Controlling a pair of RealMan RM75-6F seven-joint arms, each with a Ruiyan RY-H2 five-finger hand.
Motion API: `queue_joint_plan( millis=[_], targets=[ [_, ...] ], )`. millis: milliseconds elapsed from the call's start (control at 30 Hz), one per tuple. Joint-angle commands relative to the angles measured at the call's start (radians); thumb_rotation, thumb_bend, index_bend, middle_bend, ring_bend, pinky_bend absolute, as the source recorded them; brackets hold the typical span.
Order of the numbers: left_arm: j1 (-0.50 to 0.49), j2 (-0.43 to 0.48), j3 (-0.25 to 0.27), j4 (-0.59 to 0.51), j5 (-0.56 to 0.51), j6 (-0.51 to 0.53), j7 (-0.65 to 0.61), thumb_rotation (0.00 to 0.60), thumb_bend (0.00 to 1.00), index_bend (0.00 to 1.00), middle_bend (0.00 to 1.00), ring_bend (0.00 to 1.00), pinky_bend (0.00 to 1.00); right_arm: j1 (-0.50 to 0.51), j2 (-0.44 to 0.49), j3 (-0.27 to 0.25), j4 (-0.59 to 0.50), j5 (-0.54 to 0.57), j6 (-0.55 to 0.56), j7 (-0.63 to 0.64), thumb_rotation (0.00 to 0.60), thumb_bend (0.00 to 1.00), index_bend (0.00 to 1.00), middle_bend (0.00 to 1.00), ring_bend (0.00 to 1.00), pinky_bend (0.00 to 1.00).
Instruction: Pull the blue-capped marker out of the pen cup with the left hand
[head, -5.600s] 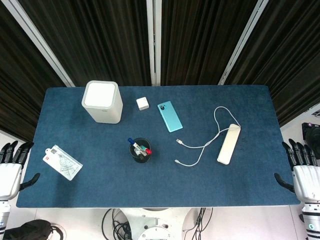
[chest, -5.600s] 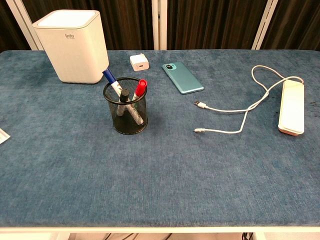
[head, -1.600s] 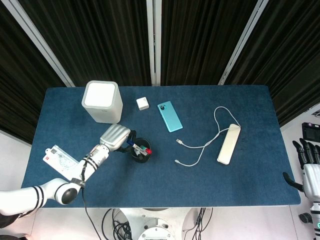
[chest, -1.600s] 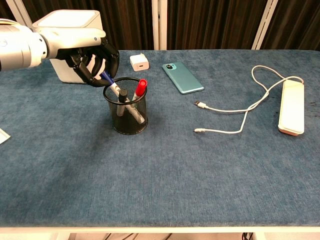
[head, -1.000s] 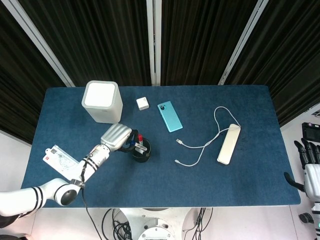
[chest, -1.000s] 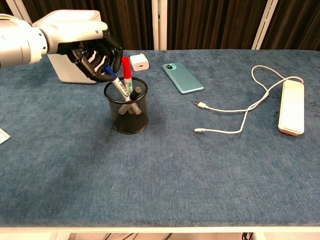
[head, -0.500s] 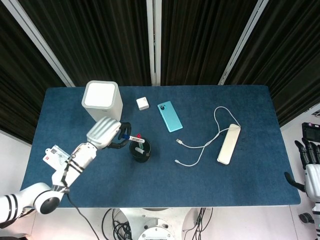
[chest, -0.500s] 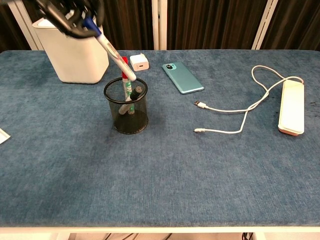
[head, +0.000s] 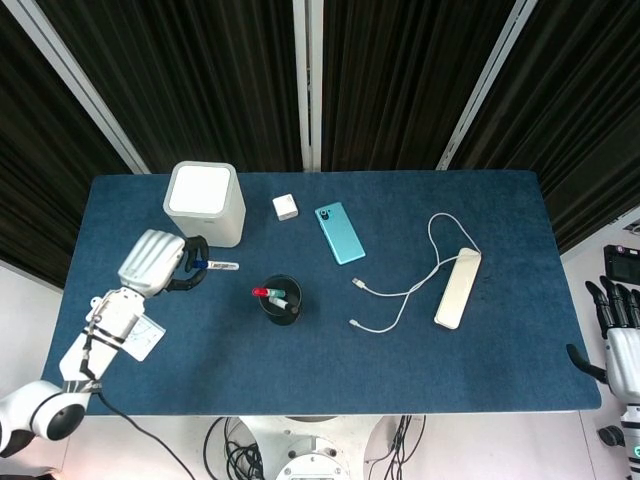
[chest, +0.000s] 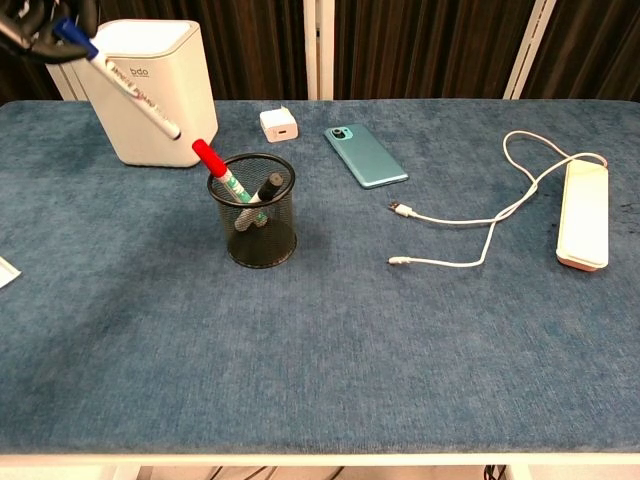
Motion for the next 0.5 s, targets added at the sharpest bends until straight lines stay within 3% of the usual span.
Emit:
queue_joint_plan(
  millis=[33, 367, 500],
  targets=[
    [0.001, -0.063, 0.018, 0.088, -0.019, -0.048, -0.055, 0.600, 0.36, 0.66, 0.69, 0.69, 0.86, 0.001, 0.000, 0.000, -0.007, -0.002, 0.000, -0.008, 0.600, 0.18, 0.00, 0.00, 0.00, 0.00],
    [0.000, -0.178, 0.031, 0.250, -0.018, -0.093, -0.126, 0.600, 0.36, 0.65, 0.66, 0.67, 0.85, 0.001, 0.006, 0.004, -0.017, 0.011, -0.001, -0.012, 0.600, 0.18, 0.00, 0.00, 0.00, 0.00],
    [0.007, -0.202, 0.032, 0.285, -0.028, -0.095, -0.126, 0.600, 0.32, 0.61, 0.64, 0.62, 0.80, 0.001, 0.008, 0.005, -0.017, 0.012, -0.001, -0.004, 0.600, 0.18, 0.00, 0.00, 0.00, 0.00]
  ],
)
